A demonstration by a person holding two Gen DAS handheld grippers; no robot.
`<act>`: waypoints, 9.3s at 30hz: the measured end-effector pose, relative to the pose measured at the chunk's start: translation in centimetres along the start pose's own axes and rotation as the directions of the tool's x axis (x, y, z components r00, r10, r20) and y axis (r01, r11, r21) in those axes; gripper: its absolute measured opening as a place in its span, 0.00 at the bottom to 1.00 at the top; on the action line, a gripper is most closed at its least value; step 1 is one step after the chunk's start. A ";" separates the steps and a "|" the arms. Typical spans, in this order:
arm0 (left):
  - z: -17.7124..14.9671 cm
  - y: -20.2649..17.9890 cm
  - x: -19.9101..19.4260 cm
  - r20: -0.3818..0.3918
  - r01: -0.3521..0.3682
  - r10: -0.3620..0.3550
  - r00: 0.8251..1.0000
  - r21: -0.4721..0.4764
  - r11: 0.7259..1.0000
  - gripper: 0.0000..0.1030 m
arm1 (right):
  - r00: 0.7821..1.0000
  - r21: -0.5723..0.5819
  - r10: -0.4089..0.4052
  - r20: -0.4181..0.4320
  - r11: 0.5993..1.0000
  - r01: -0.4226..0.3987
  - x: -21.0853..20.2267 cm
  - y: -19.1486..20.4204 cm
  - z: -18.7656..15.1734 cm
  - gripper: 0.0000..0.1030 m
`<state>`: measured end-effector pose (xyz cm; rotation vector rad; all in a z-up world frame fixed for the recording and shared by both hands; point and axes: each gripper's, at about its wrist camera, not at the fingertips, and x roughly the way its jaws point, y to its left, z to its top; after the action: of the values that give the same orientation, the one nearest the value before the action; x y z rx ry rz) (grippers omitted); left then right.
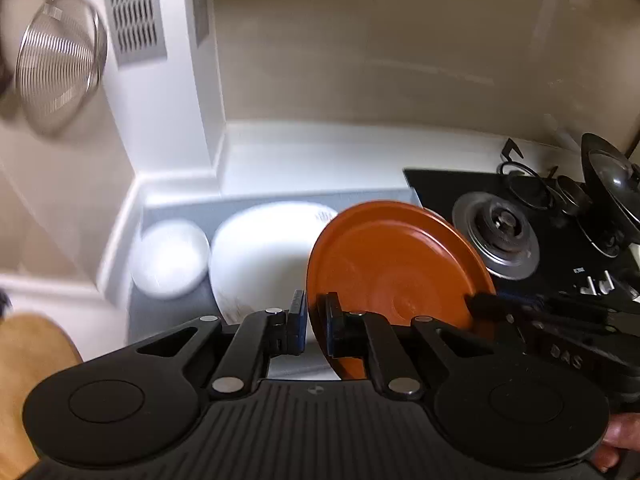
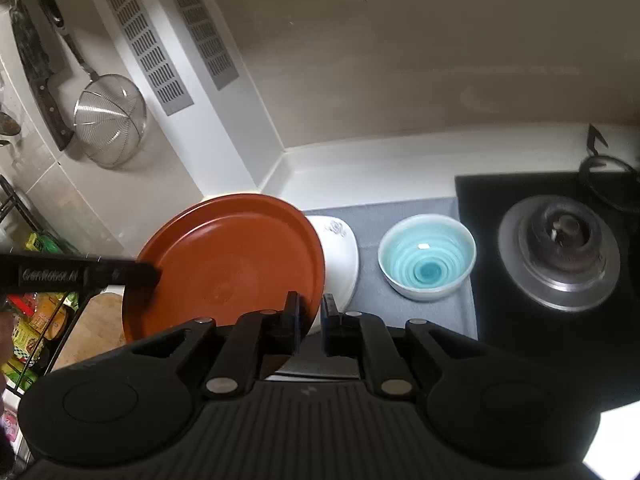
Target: Organize plates and bowls
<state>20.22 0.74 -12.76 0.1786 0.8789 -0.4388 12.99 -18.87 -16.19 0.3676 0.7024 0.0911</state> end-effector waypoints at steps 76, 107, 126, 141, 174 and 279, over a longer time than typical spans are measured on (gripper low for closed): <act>1.3 9.5 24.2 -0.235 0.023 -0.015 0.972 0.029 0.999 0.11 | 0.909 -0.148 -0.372 -0.188 0.925 0.349 24.8 3.1 1.4 0.10; 1.6 19.1 14.6 -0.098 -0.050 0.035 0.995 -0.157 0.986 0.79 | 0.968 -0.174 0.056 -0.244 0.980 -0.101 20.2 9.3 3.8 0.87; -1.8 24.3 16.1 -0.119 -0.117 0.087 0.989 -0.284 0.952 0.74 | 0.998 -0.009 0.017 -0.054 1.000 -0.017 25.1 13.1 3.3 0.63; -2.4 24.3 19.3 -0.156 -0.083 0.036 0.987 -0.309 0.947 0.26 | 0.987 -0.099 -0.047 -0.154 0.995 0.032 29.8 15.8 2.0 0.30; -4.6 27.7 17.3 -0.150 -0.039 -0.030 0.988 -0.433 0.900 0.17 | 0.978 -0.118 -0.016 -0.210 0.993 -0.009 29.4 16.3 1.5 0.17; 1.6 13.9 23.2 -0.221 0.209 -0.274 0.936 -0.276 0.938 0.15 | 0.966 0.198 -0.173 -0.190 0.957 0.210 21.4 0.5 2.6 0.20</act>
<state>40.39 5.76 -30.11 -0.1107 1.2107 -0.5393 30.99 -14.81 -27.34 0.5022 0.9183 -0.1419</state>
